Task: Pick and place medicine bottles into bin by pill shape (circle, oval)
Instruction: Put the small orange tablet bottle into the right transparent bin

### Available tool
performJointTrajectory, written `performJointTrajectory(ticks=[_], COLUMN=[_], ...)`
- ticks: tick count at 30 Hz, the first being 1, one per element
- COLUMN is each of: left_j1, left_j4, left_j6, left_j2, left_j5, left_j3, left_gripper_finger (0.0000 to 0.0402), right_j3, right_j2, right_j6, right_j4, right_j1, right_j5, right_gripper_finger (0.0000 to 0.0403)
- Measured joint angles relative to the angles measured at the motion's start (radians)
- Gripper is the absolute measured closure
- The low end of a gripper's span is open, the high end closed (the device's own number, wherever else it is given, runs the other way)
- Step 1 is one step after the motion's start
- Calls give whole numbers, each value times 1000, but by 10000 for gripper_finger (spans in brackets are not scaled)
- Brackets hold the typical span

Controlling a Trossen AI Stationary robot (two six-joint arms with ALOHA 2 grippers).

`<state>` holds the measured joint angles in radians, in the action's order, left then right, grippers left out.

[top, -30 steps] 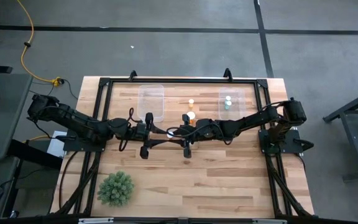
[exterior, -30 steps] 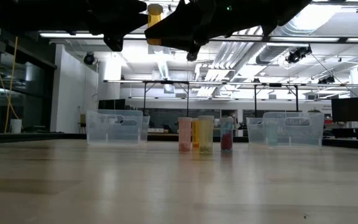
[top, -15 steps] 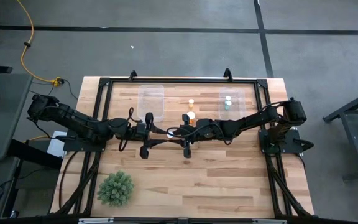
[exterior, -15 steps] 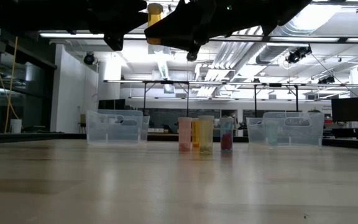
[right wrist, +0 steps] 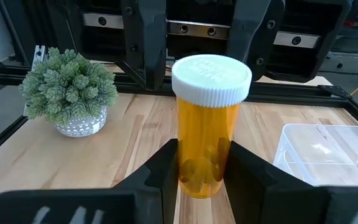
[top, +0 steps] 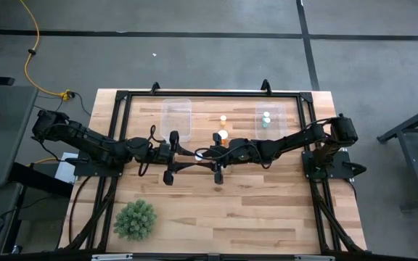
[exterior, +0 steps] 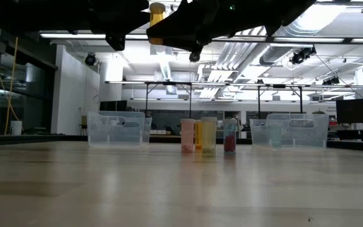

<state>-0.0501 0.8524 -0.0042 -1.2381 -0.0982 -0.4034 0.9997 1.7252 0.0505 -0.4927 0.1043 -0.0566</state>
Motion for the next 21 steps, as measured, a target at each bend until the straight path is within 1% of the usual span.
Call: performJointTrajectory(ticks=[3, 6, 9, 15, 18, 21], left_j1=[-7, -18, -25, -25, -25, -25], left_j4=[1, 0, 1, 5, 20, 25], left_j6=[18, 36, 43, 35, 22, 18], left_j2=[0, 0, 0, -2, -33, -84], left_j5=[-7, -56, -92, -112, -113, -115], left_j3=[0, -1, -1, -1, -2, -35], left_gripper_finger=[261, 255, 236, 192, 182, 179], right_j3=[0, 0, 0, 0, 0, 0], right_j2=[0, 0, 0, 0, 0, 0], right_j6=[0, 0, 0, 1, 1, 1], right_j4=[-4, -5, -5, -5, -6, -12], right_j1=[0, 0, 0, 0, 0, 0], right_j5=[0, 0, 0, -1, 0, 0], right_gripper_finger=[306, 306, 306, 306, 306, 306])
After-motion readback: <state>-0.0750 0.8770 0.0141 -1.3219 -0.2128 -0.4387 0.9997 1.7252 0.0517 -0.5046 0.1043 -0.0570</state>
